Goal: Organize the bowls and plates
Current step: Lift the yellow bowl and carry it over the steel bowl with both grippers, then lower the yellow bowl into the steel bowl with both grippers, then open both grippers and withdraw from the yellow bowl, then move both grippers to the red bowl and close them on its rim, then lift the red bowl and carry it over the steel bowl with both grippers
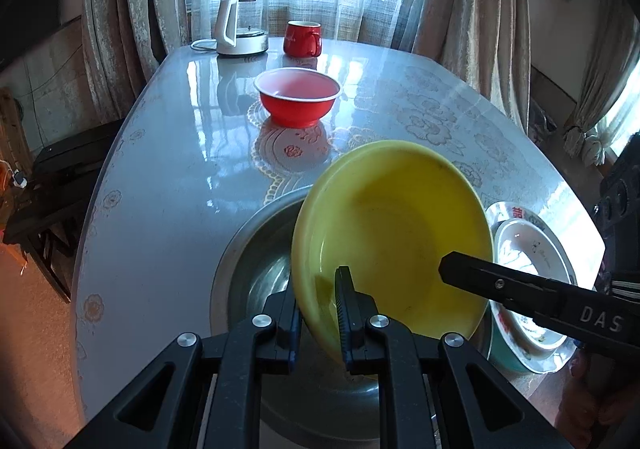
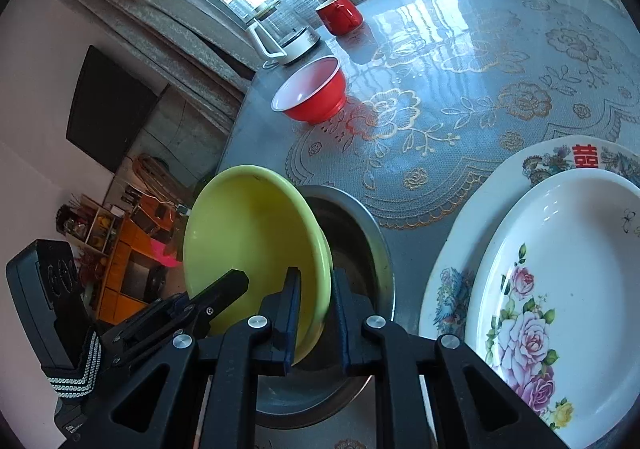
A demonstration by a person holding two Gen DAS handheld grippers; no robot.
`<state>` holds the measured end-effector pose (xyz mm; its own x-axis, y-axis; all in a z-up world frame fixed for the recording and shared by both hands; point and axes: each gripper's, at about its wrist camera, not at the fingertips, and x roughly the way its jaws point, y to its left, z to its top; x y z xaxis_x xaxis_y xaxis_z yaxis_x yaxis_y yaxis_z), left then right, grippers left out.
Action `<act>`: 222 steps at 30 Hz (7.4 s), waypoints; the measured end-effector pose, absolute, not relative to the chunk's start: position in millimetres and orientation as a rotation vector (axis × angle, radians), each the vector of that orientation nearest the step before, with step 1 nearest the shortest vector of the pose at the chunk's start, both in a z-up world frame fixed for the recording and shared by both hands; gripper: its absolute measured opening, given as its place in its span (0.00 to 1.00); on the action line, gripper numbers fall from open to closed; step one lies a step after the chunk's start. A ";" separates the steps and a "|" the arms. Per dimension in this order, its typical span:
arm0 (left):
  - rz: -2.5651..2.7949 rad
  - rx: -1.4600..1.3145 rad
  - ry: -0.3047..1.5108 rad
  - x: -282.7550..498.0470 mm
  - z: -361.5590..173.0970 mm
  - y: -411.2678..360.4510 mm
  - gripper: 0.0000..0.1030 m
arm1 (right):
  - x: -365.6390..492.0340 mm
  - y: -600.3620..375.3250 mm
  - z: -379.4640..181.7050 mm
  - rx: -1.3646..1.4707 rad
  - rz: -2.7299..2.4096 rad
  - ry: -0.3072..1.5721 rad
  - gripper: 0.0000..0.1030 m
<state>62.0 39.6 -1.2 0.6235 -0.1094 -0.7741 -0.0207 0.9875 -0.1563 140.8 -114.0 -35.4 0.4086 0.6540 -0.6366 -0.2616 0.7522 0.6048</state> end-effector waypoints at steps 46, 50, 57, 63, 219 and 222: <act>0.037 0.004 0.922 65.5 -25.0 37.1 0.19 | 128.6 -96.6 -30.4 0.259 0.505 0.994 0.29; 0.047 -0.022 0.893 63.8 -15.3 43.8 0.19 | 127.6 -98.3 -30.5 0.278 0.512 0.992 0.29; 0.049 -0.044 0.864 60.6 -3.4 46.7 0.23 | 125.3 -101.3 -29.7 0.292 0.514 0.987 0.29; 0.050 -0.047 0.858 59.1 -1.2 45.5 0.39 | 124.3 -106.3 -26.8 0.312 0.521 0.973 0.29; -0.103 -0.054 0.652 87.0 52.1 49.4 0.09 | 163.0 -114.4 5.8 0.499 0.556 0.904 0.11; -0.104 -0.057 0.665 77.4 47.8 48.5 0.10 | 157.1 -115.2 1.6 0.506 0.563 0.913 0.11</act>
